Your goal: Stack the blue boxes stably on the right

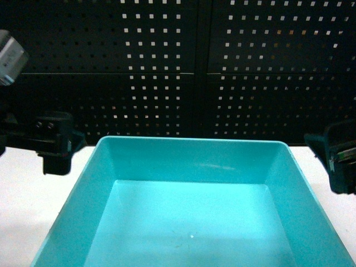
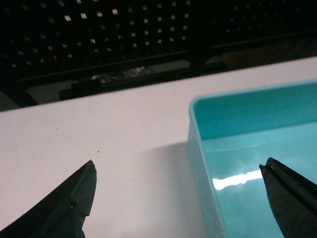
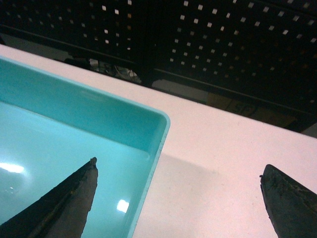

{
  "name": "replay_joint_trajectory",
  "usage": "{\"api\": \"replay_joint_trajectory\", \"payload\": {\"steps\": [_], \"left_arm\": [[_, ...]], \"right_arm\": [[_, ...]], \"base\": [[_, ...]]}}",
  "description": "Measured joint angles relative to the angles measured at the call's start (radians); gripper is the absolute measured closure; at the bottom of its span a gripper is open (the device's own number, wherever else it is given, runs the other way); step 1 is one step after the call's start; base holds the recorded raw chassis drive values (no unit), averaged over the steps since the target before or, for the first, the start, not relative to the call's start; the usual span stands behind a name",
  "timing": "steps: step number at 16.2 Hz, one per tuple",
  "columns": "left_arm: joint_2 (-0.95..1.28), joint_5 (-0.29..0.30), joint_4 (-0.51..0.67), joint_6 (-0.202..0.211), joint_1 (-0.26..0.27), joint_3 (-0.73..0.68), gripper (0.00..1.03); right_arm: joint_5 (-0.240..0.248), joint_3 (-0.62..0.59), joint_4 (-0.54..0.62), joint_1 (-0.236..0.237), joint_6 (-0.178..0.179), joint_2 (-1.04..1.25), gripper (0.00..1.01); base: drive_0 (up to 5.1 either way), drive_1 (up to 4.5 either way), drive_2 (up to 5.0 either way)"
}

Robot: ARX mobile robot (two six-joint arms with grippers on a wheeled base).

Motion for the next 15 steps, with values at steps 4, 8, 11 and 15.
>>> {"api": "replay_joint_trajectory", "payload": {"steps": [4,8,11,15], "left_arm": [[0.09,-0.059,-0.008,-0.006,-0.078,0.011,0.05],[0.183,-0.115,0.034,-0.022,-0.109,-0.005,0.05],[0.225,-0.142,0.05,-0.04,-0.118,-0.033,0.05],[0.227,-0.156,0.06,-0.066,-0.127,-0.047,0.05]], "right_arm": [[0.027,-0.002,0.036,0.02,-0.001,0.082,0.03],[0.031,-0.053,0.077,0.022,0.007,0.186,0.03],[0.041,-0.096,0.123,0.022,0.017,0.23,0.03],[0.048,-0.122,0.145,0.023,0.028,0.254,0.26]], "base": [[0.0,0.0,0.0],[0.0,0.0,0.0],[0.0,0.0,0.0],[0.0,0.0,0.0]]}}
